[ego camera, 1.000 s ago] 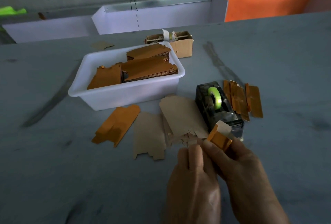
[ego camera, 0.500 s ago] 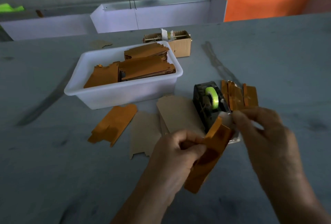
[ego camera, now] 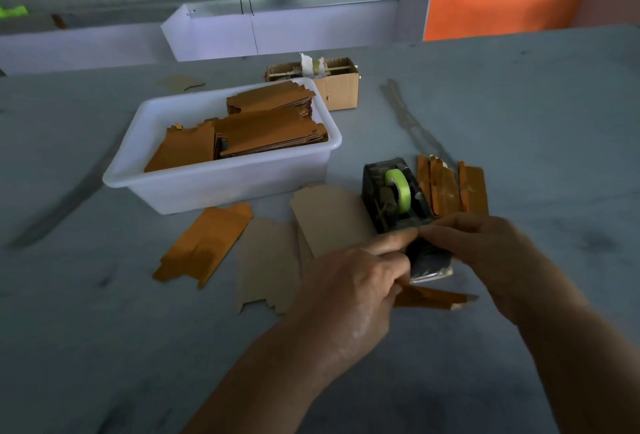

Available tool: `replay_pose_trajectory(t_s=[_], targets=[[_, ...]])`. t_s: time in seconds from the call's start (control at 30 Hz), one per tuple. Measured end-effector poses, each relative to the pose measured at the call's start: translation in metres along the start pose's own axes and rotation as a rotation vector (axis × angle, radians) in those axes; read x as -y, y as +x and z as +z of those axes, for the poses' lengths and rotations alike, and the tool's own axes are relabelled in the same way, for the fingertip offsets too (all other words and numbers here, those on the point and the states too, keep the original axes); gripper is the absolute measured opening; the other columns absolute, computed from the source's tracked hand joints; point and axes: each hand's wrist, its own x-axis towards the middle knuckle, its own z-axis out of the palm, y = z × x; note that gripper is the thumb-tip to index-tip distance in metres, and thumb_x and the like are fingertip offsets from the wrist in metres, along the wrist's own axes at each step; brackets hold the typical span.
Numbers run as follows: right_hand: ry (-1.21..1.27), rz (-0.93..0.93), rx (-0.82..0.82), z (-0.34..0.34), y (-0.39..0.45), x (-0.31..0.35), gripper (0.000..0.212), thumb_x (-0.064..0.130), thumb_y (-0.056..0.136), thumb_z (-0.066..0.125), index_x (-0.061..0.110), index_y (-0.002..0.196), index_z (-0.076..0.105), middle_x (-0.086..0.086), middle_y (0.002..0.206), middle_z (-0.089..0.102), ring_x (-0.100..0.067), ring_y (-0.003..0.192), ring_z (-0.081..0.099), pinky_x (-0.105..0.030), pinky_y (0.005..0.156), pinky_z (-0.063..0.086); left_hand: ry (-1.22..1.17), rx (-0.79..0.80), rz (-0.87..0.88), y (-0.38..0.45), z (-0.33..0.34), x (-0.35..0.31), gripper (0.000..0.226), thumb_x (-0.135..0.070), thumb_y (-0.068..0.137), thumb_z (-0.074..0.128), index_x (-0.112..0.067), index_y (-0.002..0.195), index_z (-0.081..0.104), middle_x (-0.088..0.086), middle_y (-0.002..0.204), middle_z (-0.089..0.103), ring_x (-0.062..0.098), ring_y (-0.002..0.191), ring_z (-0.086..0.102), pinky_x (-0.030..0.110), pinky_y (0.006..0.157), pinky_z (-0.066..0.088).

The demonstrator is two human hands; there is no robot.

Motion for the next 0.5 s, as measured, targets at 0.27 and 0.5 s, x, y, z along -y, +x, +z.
replay_pose_trajectory(t_s=[0.27,0.5], targets=[[0.149,0.008,-0.027,0.010,-0.006,-0.001,0.014,0.015,0.084,0.065,0.017,0.072,0.072,0.001,0.069,0.071,-0.014,0.069,0.068,-0.027,0.067,0.048,0.147,0.028,-0.023,0.000,0.006,-0.006,0.018,0.003,0.083,0.064,-0.012,0.091,0.068,-0.014,0.145,0.046,0.016,0.091,0.068,0.032,0.073,0.057],[0.334,-0.017,-0.019,0.013,-0.019,-0.006,0.017,0.018,0.084,0.062,0.019,0.072,0.073,-0.007,0.083,0.070,-0.023,0.085,0.066,-0.035,0.080,0.048,0.214,0.069,-0.038,-0.002,0.009,-0.007,0.018,0.004,0.085,0.060,-0.011,0.093,0.065,-0.013,0.149,0.040,0.016,0.082,0.067,0.033,0.069,0.057]])
